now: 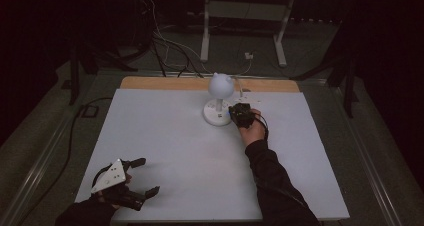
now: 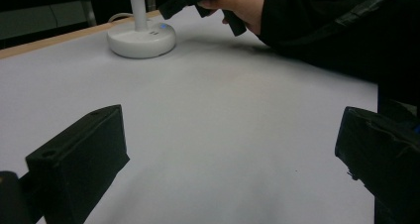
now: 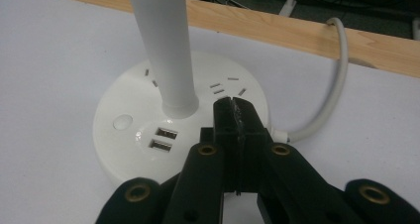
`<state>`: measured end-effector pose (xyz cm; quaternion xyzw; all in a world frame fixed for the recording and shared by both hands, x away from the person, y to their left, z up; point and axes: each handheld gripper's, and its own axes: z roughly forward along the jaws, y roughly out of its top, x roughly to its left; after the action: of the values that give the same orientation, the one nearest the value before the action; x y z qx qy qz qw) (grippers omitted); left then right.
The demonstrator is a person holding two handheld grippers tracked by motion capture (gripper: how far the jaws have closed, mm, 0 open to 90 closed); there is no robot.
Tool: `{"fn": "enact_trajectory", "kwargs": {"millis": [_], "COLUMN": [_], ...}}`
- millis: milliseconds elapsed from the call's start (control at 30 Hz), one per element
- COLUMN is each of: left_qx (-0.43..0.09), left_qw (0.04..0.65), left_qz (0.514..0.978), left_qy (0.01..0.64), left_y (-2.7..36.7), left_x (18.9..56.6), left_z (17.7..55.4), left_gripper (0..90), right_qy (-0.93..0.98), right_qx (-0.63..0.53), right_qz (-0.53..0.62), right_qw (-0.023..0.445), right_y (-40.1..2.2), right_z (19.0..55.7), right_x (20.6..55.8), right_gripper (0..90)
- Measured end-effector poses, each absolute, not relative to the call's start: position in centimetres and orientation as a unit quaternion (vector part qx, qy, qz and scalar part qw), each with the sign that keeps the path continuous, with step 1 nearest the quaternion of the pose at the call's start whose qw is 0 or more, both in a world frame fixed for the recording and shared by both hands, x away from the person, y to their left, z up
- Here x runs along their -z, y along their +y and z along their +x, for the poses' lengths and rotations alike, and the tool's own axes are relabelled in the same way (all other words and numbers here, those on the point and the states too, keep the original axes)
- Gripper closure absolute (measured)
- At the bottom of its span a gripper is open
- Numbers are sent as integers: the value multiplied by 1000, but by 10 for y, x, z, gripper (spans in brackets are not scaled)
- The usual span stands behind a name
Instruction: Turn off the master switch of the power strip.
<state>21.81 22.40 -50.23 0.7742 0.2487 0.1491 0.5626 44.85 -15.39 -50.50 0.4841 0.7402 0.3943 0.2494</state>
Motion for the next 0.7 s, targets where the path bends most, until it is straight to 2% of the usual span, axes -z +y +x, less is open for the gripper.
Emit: {"fn": "enact_trajectory", "kwargs": {"millis": [700], "left_qx": [-148], "left_qw": [562], "left_qz": [775], "left_qy": [248], "left_y": [224], "left_x": [503], "left_z": [218], "left_gripper": [3], "right_qy": [741], "right_qx": [-395], "right_qz": [487], "right_qw": [242], "right_y": [-151], "right_z": [450], "right_x": [515], "right_gripper": [900]}}
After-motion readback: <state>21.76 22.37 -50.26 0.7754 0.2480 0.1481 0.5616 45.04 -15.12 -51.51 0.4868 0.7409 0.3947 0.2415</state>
